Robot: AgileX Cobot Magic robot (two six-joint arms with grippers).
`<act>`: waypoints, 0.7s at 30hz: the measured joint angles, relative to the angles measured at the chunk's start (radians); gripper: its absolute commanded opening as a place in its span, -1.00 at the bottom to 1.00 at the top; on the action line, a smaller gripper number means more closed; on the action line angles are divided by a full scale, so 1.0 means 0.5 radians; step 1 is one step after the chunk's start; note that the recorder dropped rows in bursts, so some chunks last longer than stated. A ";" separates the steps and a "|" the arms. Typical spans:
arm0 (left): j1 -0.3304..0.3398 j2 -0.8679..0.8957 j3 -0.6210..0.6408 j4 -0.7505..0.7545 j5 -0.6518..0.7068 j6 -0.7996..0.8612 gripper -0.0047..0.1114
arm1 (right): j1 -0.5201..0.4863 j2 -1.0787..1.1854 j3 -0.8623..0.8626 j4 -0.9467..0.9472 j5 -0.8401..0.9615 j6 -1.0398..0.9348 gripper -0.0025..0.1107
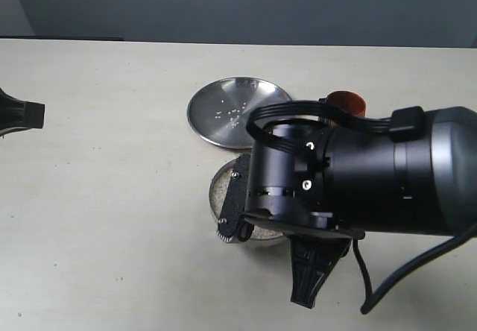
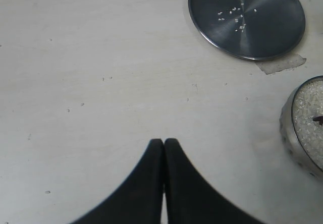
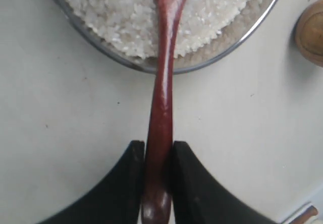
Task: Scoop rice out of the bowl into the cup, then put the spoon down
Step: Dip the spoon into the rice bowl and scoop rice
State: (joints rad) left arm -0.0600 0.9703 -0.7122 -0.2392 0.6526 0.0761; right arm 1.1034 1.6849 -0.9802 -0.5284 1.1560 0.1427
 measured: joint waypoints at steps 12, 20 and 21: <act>0.000 0.000 0.000 0.000 0.000 0.000 -0.91 | 0.000 -0.049 0.000 0.087 -0.111 0.306 -0.97; 0.000 0.000 0.000 0.000 0.000 0.000 -0.91 | 0.000 -0.115 0.000 0.215 -0.119 0.337 -0.97; 0.000 0.000 0.000 0.000 0.000 0.000 -0.91 | 0.000 -0.115 0.000 0.230 -0.119 0.341 -0.97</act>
State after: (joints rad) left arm -0.0600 0.9703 -0.7122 -0.2392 0.6526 0.0761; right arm 1.1034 1.6273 -0.9802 -0.4136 1.0965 0.3130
